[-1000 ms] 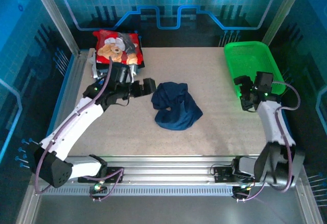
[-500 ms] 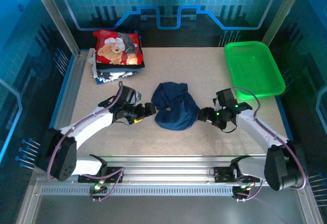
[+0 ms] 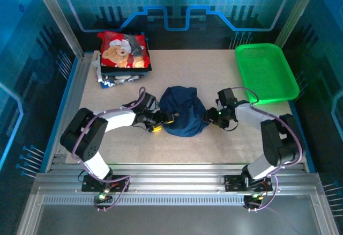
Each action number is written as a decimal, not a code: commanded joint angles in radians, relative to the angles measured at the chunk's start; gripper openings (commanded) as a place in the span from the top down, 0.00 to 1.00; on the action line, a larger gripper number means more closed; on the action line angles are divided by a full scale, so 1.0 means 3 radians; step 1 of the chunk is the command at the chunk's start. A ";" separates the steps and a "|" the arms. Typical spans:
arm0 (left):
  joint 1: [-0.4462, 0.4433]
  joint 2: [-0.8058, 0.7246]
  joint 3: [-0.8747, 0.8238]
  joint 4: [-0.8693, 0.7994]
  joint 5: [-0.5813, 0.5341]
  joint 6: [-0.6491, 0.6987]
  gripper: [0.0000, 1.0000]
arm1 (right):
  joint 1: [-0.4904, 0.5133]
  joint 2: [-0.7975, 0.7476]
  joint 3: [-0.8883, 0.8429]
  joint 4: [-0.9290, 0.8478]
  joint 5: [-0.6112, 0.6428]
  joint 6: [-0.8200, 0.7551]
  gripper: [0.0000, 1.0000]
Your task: Fold and stack the t-shirts
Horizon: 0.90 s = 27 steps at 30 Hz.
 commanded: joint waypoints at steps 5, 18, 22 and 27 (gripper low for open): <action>-0.0042 0.0555 0.0571 -0.0067 -0.0019 0.0007 0.58 | -0.0038 0.0495 0.0493 -0.0032 0.0043 -0.0045 0.67; 0.0077 -0.0644 0.1513 -0.1168 -0.0937 0.0461 1.00 | -0.0143 -0.0368 0.1470 -0.1160 0.0285 -0.0530 0.88; 0.0081 -0.1009 0.1890 -0.1401 -0.1149 0.0608 1.00 | -0.0164 -0.0552 0.1979 -0.1508 0.0469 -0.0725 0.90; 0.0111 -0.1193 0.2429 -0.1666 -0.1230 0.0802 1.00 | -0.0195 -0.0616 0.2615 -0.1793 0.0517 -0.0919 0.90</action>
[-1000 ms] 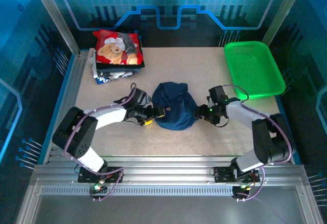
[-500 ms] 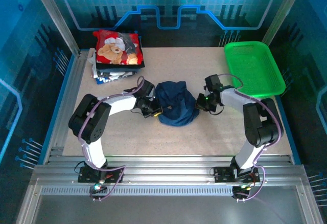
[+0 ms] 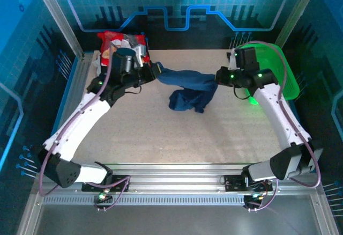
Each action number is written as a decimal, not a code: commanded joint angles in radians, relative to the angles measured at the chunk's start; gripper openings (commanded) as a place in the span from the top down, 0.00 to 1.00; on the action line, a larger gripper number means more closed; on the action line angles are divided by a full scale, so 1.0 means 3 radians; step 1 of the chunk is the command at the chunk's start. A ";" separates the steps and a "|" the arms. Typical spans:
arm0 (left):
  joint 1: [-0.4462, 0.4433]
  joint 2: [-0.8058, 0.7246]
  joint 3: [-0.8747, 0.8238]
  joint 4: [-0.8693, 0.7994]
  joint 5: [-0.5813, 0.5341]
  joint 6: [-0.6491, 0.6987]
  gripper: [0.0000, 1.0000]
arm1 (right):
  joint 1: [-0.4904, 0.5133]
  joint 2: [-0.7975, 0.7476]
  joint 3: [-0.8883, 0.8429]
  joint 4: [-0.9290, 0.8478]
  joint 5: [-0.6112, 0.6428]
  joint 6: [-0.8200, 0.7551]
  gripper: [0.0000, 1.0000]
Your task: Fold and stack the t-shirts
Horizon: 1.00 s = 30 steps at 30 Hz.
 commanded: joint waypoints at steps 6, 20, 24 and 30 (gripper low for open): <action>0.0118 -0.0080 0.0794 -0.0452 -0.0054 0.0335 1.00 | -0.0144 0.0040 0.0891 -0.0419 -0.0437 -0.0300 0.89; 0.0374 0.0221 0.2296 -0.0804 0.0016 0.0924 1.00 | -0.0378 0.0170 0.1728 0.0046 -0.0938 -0.0454 0.88; 0.0374 0.0025 0.1810 -0.0666 0.0202 0.0812 1.00 | -0.0496 0.0047 0.1435 -0.0055 -0.1174 -0.0417 0.89; 0.0369 -0.0730 -0.0058 -0.0372 0.0348 0.0427 1.00 | -0.0570 -0.0469 0.0259 -0.0171 -0.1369 -0.0525 0.89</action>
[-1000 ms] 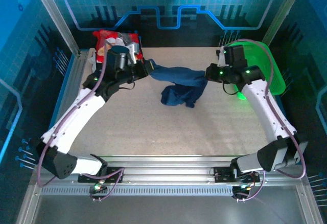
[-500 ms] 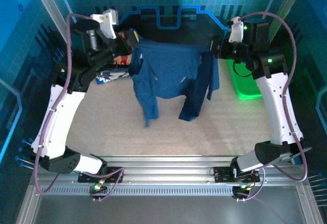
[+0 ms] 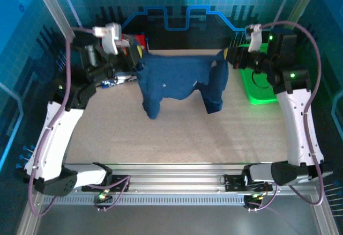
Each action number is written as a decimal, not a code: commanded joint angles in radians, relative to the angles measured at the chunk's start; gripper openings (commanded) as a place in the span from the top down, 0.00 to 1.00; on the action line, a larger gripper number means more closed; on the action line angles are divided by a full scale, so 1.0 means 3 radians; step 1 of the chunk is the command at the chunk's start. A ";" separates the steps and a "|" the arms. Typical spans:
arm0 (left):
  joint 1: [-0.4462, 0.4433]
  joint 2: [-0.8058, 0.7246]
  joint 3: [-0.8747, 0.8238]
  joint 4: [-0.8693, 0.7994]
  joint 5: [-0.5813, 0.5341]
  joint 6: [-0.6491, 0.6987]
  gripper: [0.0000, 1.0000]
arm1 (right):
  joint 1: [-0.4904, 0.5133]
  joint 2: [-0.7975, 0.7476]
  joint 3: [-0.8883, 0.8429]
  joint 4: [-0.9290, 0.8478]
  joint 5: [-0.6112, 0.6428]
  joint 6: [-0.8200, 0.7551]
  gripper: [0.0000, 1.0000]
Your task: Fold and stack the t-shirts
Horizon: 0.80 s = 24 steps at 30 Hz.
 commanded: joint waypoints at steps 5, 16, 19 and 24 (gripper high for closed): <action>0.0046 -0.0761 -0.1866 0.0318 0.0189 -0.0691 1.00 | -0.0210 -0.0340 -0.1151 -0.0361 -0.0235 0.0037 0.91; 0.0174 0.0431 -0.1972 0.0555 -0.0066 -0.0457 1.00 | -0.0213 0.0906 -0.0897 -0.0317 -0.0257 0.0151 0.86; 0.0330 0.0790 -0.1871 0.0539 -0.0290 -0.0419 1.00 | -0.0122 0.1393 -0.0645 -0.0290 -0.0239 0.0215 0.85; 0.0605 0.1052 -0.1797 0.0355 -0.0514 -0.0172 1.00 | 0.0165 0.2024 -0.0188 -0.0334 -0.0126 0.0244 0.79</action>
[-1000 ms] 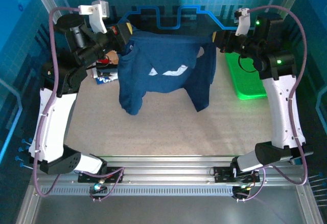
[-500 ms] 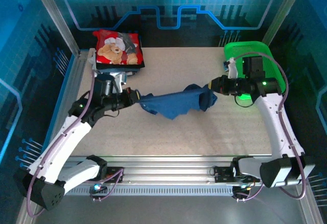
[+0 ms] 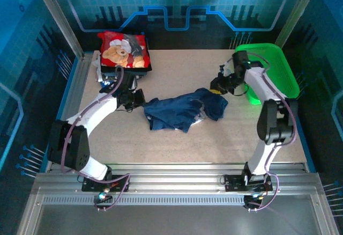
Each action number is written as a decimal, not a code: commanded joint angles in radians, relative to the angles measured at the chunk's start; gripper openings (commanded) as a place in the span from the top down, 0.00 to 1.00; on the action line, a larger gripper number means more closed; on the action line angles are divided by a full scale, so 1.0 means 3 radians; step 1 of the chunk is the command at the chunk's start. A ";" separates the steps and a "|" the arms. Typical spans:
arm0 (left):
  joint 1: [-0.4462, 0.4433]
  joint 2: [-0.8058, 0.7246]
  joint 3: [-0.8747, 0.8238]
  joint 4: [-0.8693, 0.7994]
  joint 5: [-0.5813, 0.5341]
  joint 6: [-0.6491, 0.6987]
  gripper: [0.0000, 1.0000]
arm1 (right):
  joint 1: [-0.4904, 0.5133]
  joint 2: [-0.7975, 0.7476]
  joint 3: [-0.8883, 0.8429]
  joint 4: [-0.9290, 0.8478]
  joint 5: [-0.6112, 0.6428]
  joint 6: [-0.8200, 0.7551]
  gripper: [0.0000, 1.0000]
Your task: Fold and stack the t-shirts
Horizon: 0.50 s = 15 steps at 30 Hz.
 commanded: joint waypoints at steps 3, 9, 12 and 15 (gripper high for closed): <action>0.0351 0.0004 0.0065 -0.0173 -0.0275 0.0349 0.95 | 0.0308 0.0410 0.0484 -0.0032 0.0125 0.0016 0.64; 0.0453 -0.0220 0.0065 -0.0246 0.0030 0.0204 0.43 | 0.0307 0.0254 0.0412 0.0029 0.0363 -0.0023 0.36; 0.0254 -0.0588 0.0043 -0.0337 0.0314 -0.0146 0.30 | 0.0240 -0.0118 0.0107 -0.0031 0.0454 -0.0153 0.29; -0.0237 -0.0968 0.0019 -0.0489 0.0388 -0.0447 0.21 | 0.0084 -0.0523 -0.0337 -0.0126 0.0533 -0.0192 0.26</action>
